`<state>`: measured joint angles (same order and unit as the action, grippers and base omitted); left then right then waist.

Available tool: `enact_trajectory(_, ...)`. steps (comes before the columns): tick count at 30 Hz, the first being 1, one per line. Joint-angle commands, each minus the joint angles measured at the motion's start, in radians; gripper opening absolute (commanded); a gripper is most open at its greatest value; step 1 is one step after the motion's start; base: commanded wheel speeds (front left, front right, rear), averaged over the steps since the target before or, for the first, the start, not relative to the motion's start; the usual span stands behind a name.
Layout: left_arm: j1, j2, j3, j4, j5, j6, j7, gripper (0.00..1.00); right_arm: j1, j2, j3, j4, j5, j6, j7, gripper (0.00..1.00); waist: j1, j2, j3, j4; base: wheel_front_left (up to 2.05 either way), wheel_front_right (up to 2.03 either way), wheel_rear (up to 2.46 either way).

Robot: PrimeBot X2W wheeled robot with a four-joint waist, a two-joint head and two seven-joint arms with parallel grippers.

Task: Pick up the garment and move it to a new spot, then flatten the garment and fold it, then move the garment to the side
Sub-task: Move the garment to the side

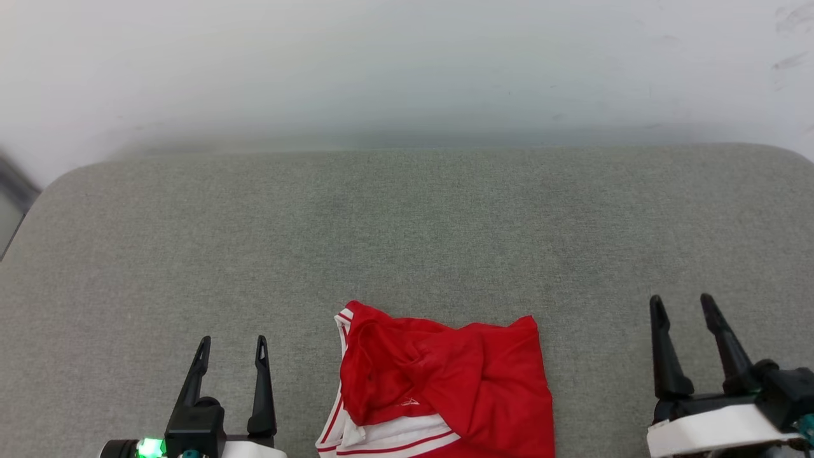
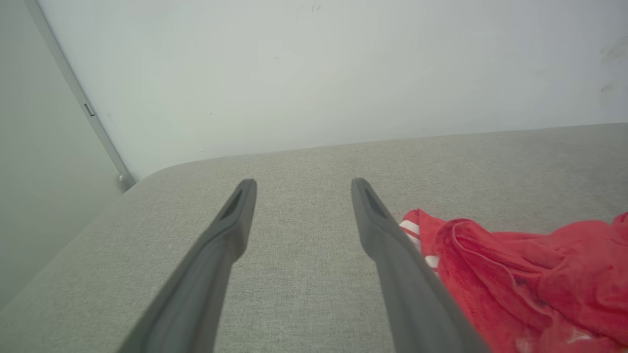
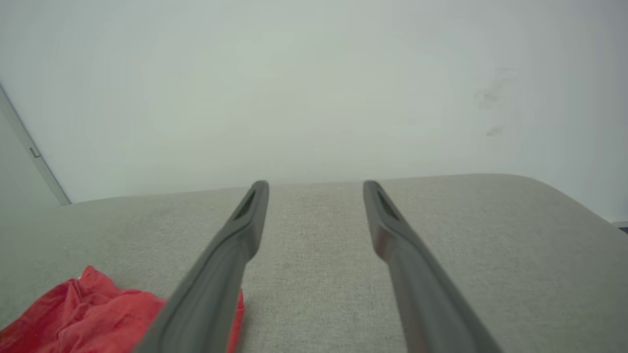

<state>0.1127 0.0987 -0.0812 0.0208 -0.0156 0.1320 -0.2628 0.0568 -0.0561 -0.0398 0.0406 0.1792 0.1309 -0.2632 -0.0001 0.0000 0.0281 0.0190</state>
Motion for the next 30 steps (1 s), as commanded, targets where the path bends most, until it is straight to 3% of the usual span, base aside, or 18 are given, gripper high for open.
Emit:
enact_trajectory(1,-0.004,0.0,0.002,-0.002,0.004,-0.001,-0.002,1.0,-0.026,0.005,-0.007,-0.007,0.0,0.0,-0.002,1.0,0.0001,0.0,0.001,0.002,0.0,0.0,0.0)
enact_trajectory(5,-0.013,-0.003,-0.001,0.001,0.002,-0.004,-0.002,1.0,-0.1,-0.024,-0.016,-0.03,0.011,0.0,-0.002,1.0,0.0001,0.0,0.004,0.011,0.0,0.0,0.0)
enact_trajectory(9,-0.021,-0.005,-0.003,0.004,0.0,-0.007,-0.002,1.0,-0.212,-0.098,-0.001,-0.044,0.011,0.0,0.007,1.0,0.0001,0.0,0.013,0.018,0.0,0.0,0.0)
enact_trajectory(12,-0.029,-0.007,-0.003,0.004,0.0,-0.01,-0.002,1.0,-0.312,-0.17,0.038,-0.05,0.035,0.0,0.08,1.0,0.0001,0.0,0.023,0.024,0.0,0.0,0.0)
enact_trajectory(17,-0.038,-0.01,-0.004,0.006,-0.002,-0.014,-0.002,1.0,-0.436,-0.298,0.162,-0.042,0.17,0.0,0.361,1.0,0.0001,0.0,0.038,0.033,0.0,0.0,0.0)
enact_trajectory(23,-0.055,-0.016,-0.003,0.006,-0.003,-0.018,-0.002,1.0,-0.483,-0.459,0.311,-0.023,0.496,0.0,0.836,1.0,0.0001,0.0,0.065,0.041,0.0,0.0,0.0)
enact_trajectory(26,-0.066,-0.019,-0.006,0.006,-0.002,-0.021,-0.002,1.0,-0.45,-0.498,0.363,-0.011,0.622,0.0,0.986,1.0,0.0001,0.0,0.082,0.049,0.0,0.0,0.0)
enact_trajectory(30,-0.088,-0.022,-0.013,0.003,0.0,-0.026,-0.002,1.0,-0.404,-0.527,0.405,0.004,0.741,0.0,1.088,1.0,0.0001,0.0,0.113,0.064,0.0,0.0,0.0)
